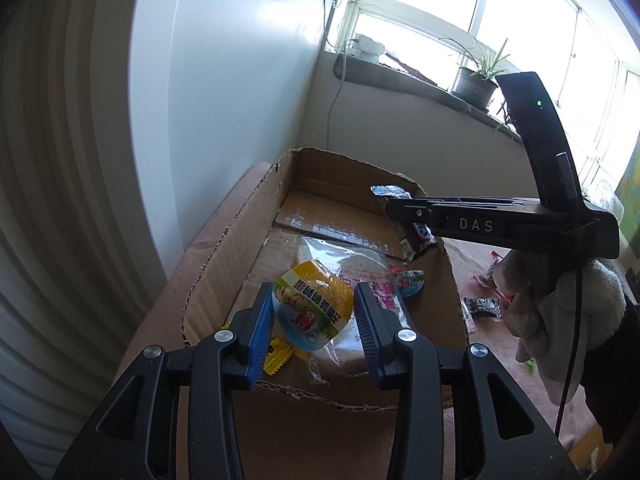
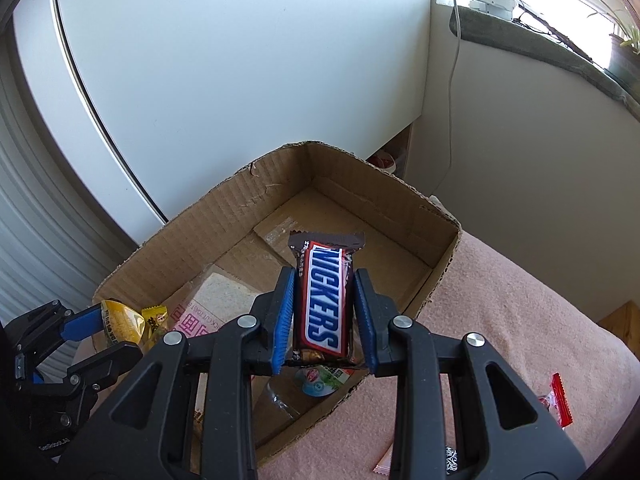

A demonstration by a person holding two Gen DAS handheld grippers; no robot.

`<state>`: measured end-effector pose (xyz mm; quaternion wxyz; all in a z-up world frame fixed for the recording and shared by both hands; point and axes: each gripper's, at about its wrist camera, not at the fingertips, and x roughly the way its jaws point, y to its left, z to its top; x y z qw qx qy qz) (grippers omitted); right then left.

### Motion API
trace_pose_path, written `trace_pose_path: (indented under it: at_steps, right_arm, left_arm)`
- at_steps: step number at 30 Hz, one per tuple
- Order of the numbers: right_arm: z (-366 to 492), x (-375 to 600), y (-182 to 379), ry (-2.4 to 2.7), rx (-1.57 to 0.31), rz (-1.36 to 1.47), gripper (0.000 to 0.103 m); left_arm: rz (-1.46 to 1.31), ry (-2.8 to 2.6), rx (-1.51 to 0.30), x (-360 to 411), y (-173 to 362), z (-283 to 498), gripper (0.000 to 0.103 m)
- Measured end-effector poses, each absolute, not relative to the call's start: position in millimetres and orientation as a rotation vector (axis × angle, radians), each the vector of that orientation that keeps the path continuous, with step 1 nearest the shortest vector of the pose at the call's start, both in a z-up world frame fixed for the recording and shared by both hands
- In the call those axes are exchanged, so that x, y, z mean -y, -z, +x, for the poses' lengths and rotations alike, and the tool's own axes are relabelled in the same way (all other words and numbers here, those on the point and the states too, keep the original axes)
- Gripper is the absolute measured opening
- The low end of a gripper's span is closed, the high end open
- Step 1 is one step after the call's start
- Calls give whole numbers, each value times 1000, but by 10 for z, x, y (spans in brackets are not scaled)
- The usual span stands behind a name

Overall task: Organize snacks
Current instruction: 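Open both tools to drop the Snickers bar and snack bag into the box, then grasp the second Snickers bar with the right tool while the left tool grasps the green candy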

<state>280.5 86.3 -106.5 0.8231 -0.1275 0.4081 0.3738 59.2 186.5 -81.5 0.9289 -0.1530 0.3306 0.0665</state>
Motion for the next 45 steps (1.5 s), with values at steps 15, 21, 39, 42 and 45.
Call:
trace_pose_path:
  at_steps: [15,21,39,42,45]
  right_arm:
    - [2640,-720,826,-768,-796,-275,81]
    - [2558,-581,758,-758,-790,-265,82]
    - [2261,678,564,-608,-758,-162,82]
    - [2236,952,572,-574,-763,-147,82]
    - [2215,1219,590,-531,-765,-132,82]
  left_arm:
    - [-275,-160,-662,-1750,706,518,66]
    - [-250,-183,-661,-1679,651,488,76]
    - [-170,-146,-665,-1136,553,504,81]
    - [-171,-116,-665,-1001,549,529,81]
    - [-171,-80,-668,-860,558,558,81]
